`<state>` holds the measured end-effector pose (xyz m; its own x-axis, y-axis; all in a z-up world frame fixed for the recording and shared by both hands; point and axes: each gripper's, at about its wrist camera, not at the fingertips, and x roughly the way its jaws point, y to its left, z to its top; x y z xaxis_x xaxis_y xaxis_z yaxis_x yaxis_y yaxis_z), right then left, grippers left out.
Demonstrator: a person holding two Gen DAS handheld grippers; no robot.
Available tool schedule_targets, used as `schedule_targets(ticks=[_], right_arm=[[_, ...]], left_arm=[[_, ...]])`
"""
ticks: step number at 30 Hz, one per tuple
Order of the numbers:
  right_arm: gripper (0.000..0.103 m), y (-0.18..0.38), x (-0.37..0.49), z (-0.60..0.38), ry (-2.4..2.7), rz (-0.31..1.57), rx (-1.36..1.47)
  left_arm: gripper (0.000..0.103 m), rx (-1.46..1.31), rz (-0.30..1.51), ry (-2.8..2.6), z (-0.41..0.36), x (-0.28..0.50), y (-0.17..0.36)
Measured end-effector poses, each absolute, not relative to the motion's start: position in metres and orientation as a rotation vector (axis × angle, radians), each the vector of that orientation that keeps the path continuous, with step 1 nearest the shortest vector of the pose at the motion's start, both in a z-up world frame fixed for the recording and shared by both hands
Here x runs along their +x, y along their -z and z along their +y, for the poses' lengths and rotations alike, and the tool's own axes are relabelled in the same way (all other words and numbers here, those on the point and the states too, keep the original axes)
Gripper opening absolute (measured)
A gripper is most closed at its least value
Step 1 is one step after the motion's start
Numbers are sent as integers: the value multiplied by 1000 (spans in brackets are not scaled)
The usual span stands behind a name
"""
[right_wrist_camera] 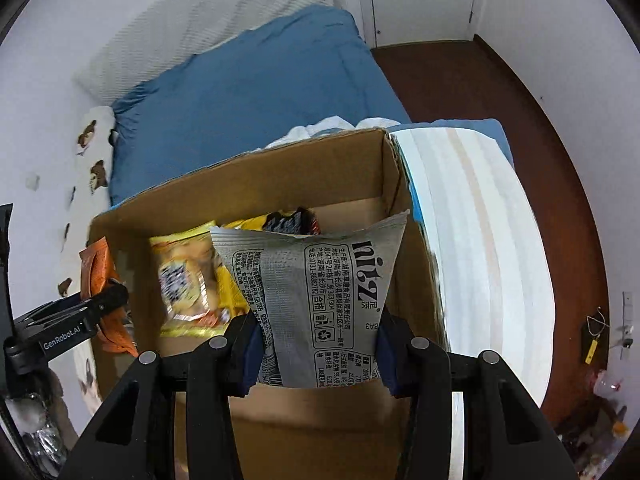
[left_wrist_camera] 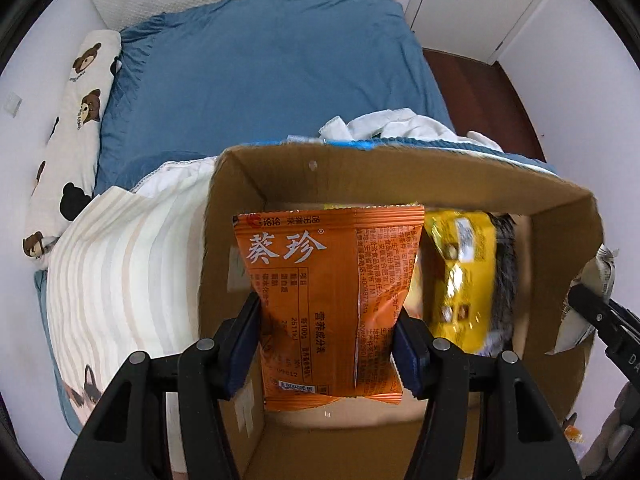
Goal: Organize snacks
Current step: 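Carry both packets into the box and open both tools, then withdraw both tools from the box toward the remaining snacks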
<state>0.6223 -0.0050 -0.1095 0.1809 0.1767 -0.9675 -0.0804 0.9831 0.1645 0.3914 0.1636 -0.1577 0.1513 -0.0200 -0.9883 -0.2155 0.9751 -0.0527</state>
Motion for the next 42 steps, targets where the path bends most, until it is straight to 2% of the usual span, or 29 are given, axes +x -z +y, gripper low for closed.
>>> schedule_targets(ticks=[4, 5, 6, 7, 8, 9, 10, 15, 24, 42], right_arm=[[50, 128, 644, -1, -165, 1398, 64], [54, 132, 647, -1, -160, 1410, 59], [73, 136, 649, -1, -158, 1426, 56], [78, 143, 653, -1, -161, 1440, 62], [84, 146, 654, 1, -172, 1453, 68], [86, 145, 652, 3, -171, 1457, 57], [86, 146, 651, 6, -162, 1454, 34], [96, 150, 647, 15, -168, 1458, -1], [96, 133, 614, 21, -178, 1399, -35], [96, 38, 473, 4, -203, 1140, -24]], left_arm=[[58, -202, 1444, -148, 167, 406, 171], [58, -212, 1448, -148, 169, 409, 173], [58, -234, 1457, -139, 171, 412, 176], [61, -253, 1457, -132, 171, 413, 177], [68, -270, 1455, -132, 173, 413, 177], [75, -283, 1448, -126, 174, 415, 177], [91, -293, 1439, -118, 175, 416, 177], [94, -290, 1434, -94, 170, 417, 175], [94, -269, 1334, -82, 157, 390, 153], [94, -187, 1013, -97, 118, 242, 55]])
